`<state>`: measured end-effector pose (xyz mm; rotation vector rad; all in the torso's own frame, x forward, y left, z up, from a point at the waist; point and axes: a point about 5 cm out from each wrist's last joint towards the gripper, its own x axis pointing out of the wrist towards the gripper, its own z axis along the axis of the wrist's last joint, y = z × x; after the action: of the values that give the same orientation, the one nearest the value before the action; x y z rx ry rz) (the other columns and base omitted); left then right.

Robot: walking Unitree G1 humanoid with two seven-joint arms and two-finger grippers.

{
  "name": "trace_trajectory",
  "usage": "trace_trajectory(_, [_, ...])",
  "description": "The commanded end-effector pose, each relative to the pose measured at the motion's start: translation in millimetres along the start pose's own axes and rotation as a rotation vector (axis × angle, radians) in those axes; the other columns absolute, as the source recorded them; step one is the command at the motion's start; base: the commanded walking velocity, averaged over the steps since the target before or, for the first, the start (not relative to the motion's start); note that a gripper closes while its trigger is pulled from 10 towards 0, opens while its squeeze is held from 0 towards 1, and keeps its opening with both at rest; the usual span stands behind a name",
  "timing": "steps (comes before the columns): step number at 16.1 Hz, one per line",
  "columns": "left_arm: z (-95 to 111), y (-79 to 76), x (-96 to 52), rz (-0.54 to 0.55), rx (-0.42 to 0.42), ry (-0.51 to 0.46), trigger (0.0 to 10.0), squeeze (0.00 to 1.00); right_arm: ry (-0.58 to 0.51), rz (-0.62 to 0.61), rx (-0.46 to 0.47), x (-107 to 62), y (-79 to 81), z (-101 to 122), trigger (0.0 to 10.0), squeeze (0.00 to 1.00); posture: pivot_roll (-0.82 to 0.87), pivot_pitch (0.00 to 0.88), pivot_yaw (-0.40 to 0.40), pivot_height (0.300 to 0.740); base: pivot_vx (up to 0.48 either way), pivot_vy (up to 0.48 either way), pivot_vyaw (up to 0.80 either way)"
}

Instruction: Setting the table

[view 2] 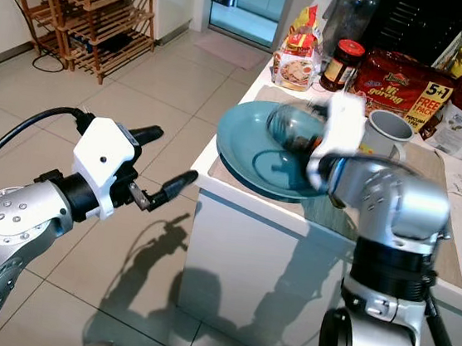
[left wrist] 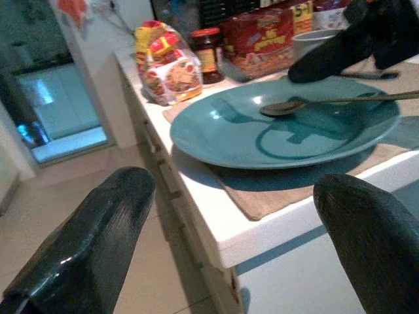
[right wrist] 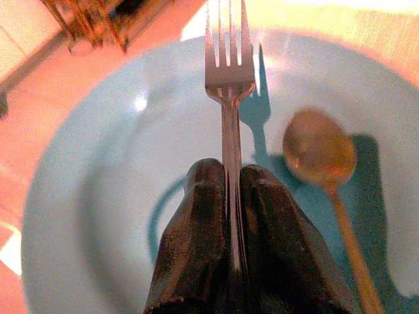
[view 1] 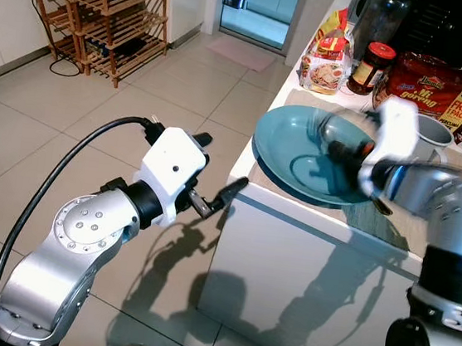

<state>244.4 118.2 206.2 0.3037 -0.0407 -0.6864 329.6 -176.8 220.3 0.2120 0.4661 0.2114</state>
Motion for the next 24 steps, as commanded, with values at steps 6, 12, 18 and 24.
trace_trajectory(6, [13, 21.9, 4.8, 0.223, 0.011, -0.094, 10.0, 0.0, -0.492, 0.203, 0.184, -32.9, 5.7, 37, 0.0, 0.0, 0.12, 0.012, -0.104, 0.74, 0.0, 0.0, 0.0])
trace_trajectory(12, [0, 12.6, 8.3, 0.261, -0.022, -0.042, 10.0, 0.0, -0.609, 0.313, 0.159, -51.4, 33.3, -3, 10.0, 0.0, 0.11, 0.031, -0.095, 0.74, 0.0, 0.0, 0.0])
trace_trajectory(18, [-3, 19.3, 16.0, 0.332, -0.04, -0.044, 10.0, 0.0, -0.688, 0.228, 0.143, -51.8, 33.1, -13, 10.0, 0.0, 0.1, 0.037, -0.08, 0.74, -0.103, 0.0, 0.0])
trace_trajectory(24, [-6, 20.2, 17.7, 0.332, -0.011, -0.048, 10.0, 0.0, -0.716, 0.2, -0.012, -55.3, 34.9, -28, 10.0, 0.0, 0.09, 0.04, -0.072, 0.74, 0.0, -0.147, 0.0])
